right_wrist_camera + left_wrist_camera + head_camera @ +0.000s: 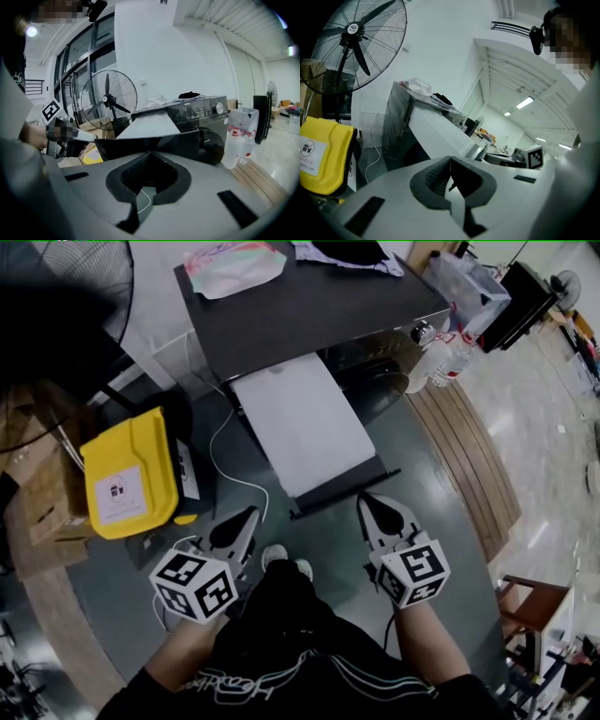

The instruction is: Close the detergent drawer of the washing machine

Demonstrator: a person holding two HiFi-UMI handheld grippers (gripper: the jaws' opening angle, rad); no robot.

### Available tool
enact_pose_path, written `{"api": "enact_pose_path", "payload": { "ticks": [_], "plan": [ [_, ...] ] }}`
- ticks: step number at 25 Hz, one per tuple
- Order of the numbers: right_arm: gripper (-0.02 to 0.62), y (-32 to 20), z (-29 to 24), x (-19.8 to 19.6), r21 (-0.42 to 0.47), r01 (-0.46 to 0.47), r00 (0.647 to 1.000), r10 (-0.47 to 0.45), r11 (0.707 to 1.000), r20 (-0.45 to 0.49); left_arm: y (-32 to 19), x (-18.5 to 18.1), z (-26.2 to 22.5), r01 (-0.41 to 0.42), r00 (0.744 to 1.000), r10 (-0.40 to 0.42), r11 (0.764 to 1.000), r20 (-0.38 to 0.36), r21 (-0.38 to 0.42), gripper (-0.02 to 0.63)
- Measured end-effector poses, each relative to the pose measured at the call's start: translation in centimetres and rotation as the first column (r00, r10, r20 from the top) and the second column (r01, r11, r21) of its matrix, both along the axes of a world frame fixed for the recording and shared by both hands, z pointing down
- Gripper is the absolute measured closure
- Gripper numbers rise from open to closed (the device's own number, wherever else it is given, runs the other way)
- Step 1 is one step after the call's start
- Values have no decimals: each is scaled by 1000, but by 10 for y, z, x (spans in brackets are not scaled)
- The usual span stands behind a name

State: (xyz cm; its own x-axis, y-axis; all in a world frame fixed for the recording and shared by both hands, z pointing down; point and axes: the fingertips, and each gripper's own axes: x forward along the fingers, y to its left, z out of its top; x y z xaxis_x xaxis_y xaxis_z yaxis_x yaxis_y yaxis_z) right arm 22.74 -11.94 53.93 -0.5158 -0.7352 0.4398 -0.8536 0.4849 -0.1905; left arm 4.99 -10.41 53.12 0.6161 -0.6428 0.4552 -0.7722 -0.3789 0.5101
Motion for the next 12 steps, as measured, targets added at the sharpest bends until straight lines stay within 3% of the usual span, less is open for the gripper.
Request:
{"api": "enact_pose_path", "payload": {
  "ticks": [12],
  "plan": [
    [571,-27,-2,-26,-43,-20,1000,21,999,3,-40,-22,-20,-25,1000,25,1000,5,-8,581]
  ]
}}
